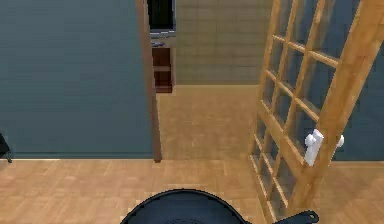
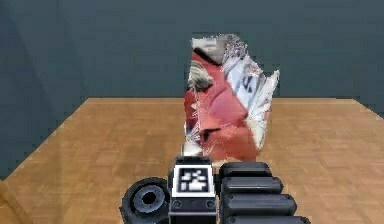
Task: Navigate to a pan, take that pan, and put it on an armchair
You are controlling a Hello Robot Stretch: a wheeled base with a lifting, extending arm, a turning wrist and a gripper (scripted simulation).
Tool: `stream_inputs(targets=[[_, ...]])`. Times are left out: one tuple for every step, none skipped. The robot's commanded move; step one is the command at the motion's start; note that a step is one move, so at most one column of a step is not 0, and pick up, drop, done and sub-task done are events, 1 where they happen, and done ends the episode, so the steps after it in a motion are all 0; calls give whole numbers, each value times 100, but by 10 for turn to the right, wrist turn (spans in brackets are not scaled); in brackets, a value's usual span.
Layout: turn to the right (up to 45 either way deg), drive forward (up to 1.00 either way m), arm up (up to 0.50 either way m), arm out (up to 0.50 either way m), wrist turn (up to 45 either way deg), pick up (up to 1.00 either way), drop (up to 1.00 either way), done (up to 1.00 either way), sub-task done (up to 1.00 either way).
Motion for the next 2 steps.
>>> stream_inputs(targets=[[0,100,0,0,0,0,0,0,0],[30,0,0,0,0,0,0,0,0]])
